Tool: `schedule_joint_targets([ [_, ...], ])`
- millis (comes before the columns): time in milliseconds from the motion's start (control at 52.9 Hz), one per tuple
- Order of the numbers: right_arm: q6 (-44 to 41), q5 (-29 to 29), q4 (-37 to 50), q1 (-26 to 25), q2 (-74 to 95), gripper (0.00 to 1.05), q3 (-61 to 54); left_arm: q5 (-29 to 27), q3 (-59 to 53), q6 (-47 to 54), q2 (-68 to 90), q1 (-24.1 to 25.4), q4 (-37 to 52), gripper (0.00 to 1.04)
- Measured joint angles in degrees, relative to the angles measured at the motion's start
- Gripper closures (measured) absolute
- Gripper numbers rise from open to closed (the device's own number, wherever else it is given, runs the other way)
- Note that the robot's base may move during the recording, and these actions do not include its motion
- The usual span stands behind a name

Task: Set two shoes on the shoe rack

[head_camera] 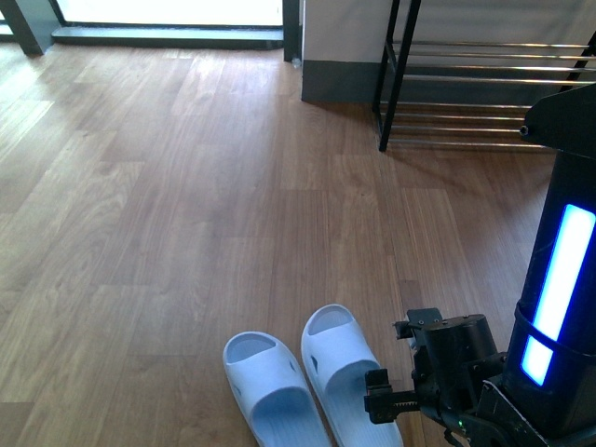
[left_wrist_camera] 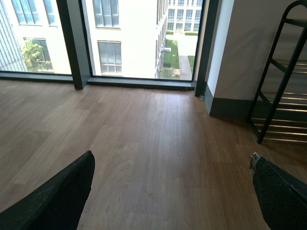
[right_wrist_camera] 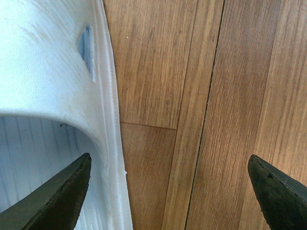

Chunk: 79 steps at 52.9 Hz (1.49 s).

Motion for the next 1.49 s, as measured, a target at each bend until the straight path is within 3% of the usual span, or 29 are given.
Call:
schedule_joint_targets([
  [454,1.5,-6.7,13.0,0.2,1.0,0.09,-0.9,0.0,0.0,0.0,0.0,0.0,0.0,0.09],
  [776,-5.2,-3.8,12.6,-1.0,5.6,0.09,1.6,0.0,0.0,0.0,0.0,0.0,0.0,0.09],
  [1494,-7.6,-8.0,17.1,-2.5,7.3,0.09,1.3,0.0,0.0,0.0,0.0,0.0,0.0,0.09],
])
